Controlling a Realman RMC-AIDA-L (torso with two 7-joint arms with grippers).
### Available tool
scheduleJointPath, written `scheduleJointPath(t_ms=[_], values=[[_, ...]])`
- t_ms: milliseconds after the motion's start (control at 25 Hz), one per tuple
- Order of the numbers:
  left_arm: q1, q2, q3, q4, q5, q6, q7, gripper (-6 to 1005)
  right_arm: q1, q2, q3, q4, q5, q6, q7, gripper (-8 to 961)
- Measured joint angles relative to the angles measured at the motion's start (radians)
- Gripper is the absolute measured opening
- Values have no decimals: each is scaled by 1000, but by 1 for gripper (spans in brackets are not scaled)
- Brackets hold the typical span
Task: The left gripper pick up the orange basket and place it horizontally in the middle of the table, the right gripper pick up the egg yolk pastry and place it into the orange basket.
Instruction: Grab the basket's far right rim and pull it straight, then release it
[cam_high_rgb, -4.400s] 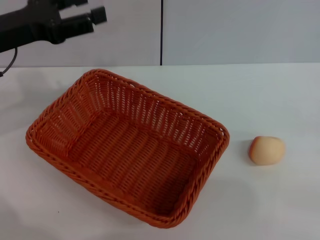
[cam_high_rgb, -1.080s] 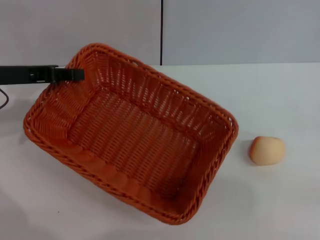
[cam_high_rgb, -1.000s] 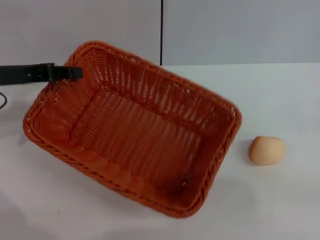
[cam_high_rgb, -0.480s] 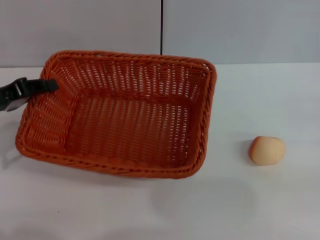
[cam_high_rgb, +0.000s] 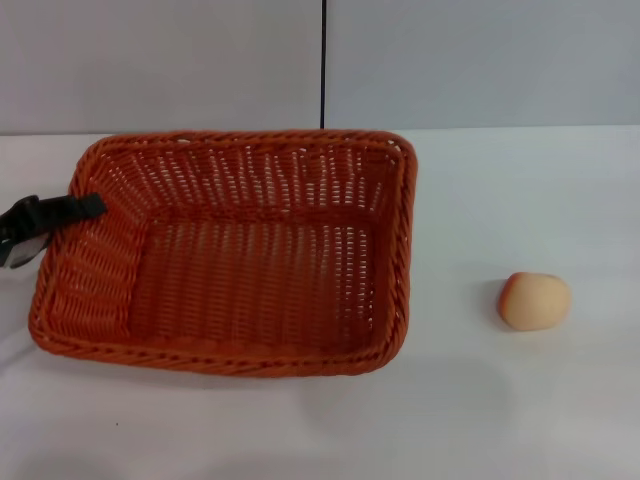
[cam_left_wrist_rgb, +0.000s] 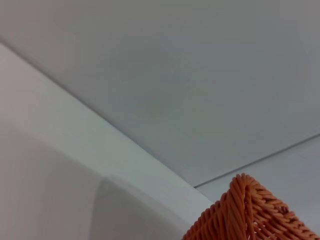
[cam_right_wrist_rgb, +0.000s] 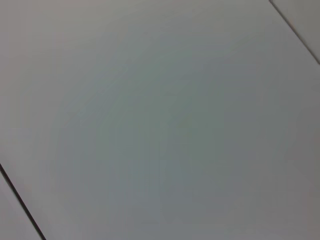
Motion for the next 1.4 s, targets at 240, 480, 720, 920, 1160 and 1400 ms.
scheduleJointPath(t_ms=[240, 480, 720, 920, 1160, 1400], values=[[23, 1, -3, -47, -34, -15, 35, 177, 14, -8, -3, 0, 0, 19, 0, 796], [21, 5, 1, -66, -35, -15, 43, 177, 25, -11, -15, 0, 0, 28, 0, 795], [14, 7, 5, -68, -34, -7, 55, 184, 31, -14, -18, -1, 0, 39, 0, 795], [7, 10, 0, -63, -46, 9, 58, 202, 31, -16, -19, -1, 0, 40, -1, 795], [-1, 14, -4, -60, -48, 15, 53, 390, 30, -17, -19, -1, 0, 41, -1, 795], [3, 34, -8, -62, -41, 35, 37, 676, 30, -19, -19, -1, 0, 41, -1, 795]])
